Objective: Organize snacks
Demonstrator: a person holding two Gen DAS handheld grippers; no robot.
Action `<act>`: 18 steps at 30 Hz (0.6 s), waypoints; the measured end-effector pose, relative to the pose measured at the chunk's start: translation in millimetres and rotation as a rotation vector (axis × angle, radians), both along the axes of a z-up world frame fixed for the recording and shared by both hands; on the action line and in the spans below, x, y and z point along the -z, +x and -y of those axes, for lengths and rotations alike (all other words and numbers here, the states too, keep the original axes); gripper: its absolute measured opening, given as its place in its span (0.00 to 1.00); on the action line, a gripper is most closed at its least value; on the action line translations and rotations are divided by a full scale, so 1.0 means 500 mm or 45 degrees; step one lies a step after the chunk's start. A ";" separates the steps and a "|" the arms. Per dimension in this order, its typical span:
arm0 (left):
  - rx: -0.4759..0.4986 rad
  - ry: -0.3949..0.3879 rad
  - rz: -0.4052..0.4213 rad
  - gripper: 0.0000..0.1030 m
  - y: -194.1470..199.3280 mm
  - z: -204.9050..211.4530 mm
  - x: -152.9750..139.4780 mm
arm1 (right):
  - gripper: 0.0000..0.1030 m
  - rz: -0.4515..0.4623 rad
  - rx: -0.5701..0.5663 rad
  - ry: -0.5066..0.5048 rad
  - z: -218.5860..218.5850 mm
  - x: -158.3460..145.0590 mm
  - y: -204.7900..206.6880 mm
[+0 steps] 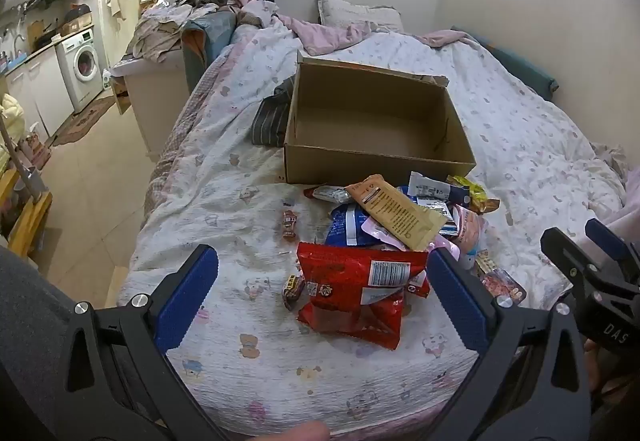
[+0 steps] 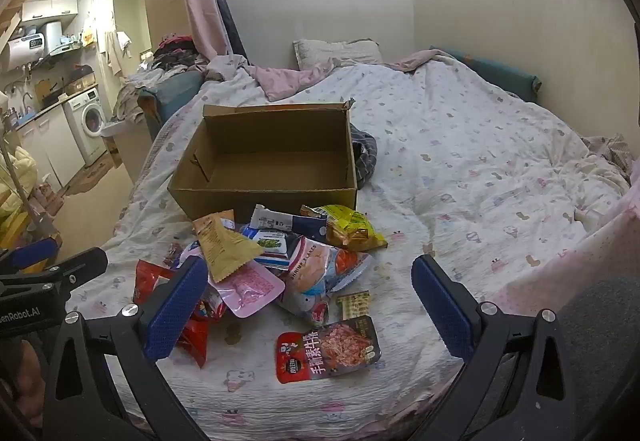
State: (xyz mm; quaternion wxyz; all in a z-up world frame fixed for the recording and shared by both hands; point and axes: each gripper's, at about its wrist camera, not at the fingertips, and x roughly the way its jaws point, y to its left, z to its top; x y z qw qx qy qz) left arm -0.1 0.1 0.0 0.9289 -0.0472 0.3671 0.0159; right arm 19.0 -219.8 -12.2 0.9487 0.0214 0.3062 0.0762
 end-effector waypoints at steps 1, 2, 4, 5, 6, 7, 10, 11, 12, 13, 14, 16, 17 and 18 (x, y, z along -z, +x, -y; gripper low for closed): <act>0.000 -0.003 0.000 1.00 0.000 0.000 0.000 | 1.00 0.009 -0.001 0.000 0.000 0.000 -0.001; 0.001 -0.003 0.000 1.00 0.000 0.000 0.000 | 1.00 0.008 -0.002 0.001 0.000 0.000 -0.001; 0.001 -0.003 -0.002 1.00 0.000 0.000 0.000 | 1.00 0.007 -0.004 -0.001 -0.001 -0.001 -0.002; 0.000 -0.001 -0.003 1.00 0.000 0.000 0.000 | 1.00 0.007 -0.005 -0.002 -0.002 -0.001 -0.003; 0.001 -0.001 -0.004 1.00 0.000 0.000 0.000 | 1.00 0.002 0.000 0.000 -0.001 -0.001 -0.001; 0.001 -0.001 -0.004 1.00 0.000 0.000 0.000 | 1.00 0.003 -0.001 -0.001 -0.001 -0.001 -0.001; 0.000 0.001 -0.004 1.00 0.000 0.000 0.000 | 1.00 0.005 -0.003 -0.002 0.000 -0.001 -0.001; 0.000 0.001 -0.005 1.00 0.000 0.000 0.000 | 1.00 0.006 -0.003 -0.003 0.001 -0.001 -0.001; -0.001 0.002 -0.004 1.00 0.000 0.000 0.000 | 1.00 0.004 0.000 -0.004 -0.002 -0.001 -0.002; 0.000 0.003 -0.003 1.00 0.000 0.000 0.000 | 1.00 0.004 0.000 -0.004 -0.002 -0.001 -0.001; 0.000 0.003 -0.003 1.00 0.000 0.000 0.000 | 1.00 0.004 0.000 -0.005 -0.002 -0.001 -0.002; 0.000 0.004 -0.003 1.00 0.000 0.000 0.000 | 1.00 0.005 0.000 -0.006 -0.003 -0.002 -0.002; 0.000 0.005 -0.003 1.00 0.000 0.000 0.000 | 1.00 0.006 0.000 -0.006 -0.003 -0.002 -0.002; -0.001 0.005 -0.003 1.00 0.000 0.000 0.000 | 1.00 0.006 0.001 -0.007 -0.003 -0.002 -0.002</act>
